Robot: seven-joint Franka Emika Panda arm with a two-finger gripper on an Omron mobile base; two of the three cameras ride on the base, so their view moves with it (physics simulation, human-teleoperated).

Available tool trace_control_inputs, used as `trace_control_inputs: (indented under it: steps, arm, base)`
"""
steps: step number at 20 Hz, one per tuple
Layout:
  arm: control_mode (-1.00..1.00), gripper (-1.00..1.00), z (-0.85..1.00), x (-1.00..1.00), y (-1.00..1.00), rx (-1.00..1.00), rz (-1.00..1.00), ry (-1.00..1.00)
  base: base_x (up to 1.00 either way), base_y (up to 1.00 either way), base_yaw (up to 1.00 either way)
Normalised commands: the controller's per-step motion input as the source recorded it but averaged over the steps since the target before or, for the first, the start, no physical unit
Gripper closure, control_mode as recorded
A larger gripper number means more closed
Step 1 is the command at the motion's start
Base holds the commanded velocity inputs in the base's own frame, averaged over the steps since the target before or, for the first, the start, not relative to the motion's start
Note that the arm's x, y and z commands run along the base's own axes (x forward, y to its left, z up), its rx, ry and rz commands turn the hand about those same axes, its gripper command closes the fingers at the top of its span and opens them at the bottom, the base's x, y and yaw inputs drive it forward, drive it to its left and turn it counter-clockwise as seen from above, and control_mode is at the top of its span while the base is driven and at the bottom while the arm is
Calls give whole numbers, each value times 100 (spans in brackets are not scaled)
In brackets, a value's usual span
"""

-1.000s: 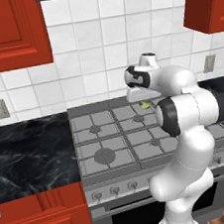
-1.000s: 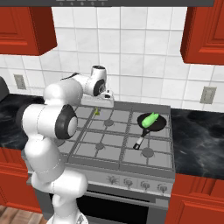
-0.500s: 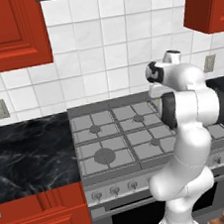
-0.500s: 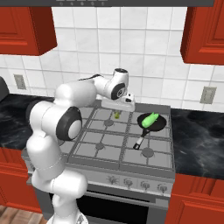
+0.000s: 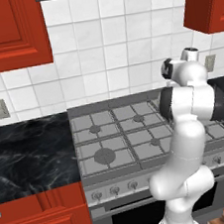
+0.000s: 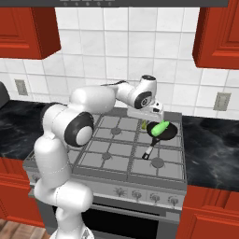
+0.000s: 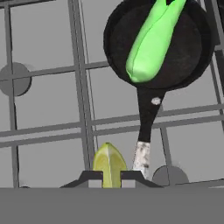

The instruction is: Put the corn and lemon wedge in the pan. Then turn on the rear right burner and set the heat to medium.

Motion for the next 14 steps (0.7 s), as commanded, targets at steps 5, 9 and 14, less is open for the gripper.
trace_control_inputs:
  steps: [5, 9, 14]
  arm:
    - [-100, 100, -2, 25, -30, 0, -19, 0]
    - [-100, 100, -18, 25, -10, 0, -14, 0]
    - [-100, 100, -32, 23, -21, 0, -13, 0]
  base:
    - [0, 0, 0]
    - [0, 0, 0]
    - [0, 0, 0]
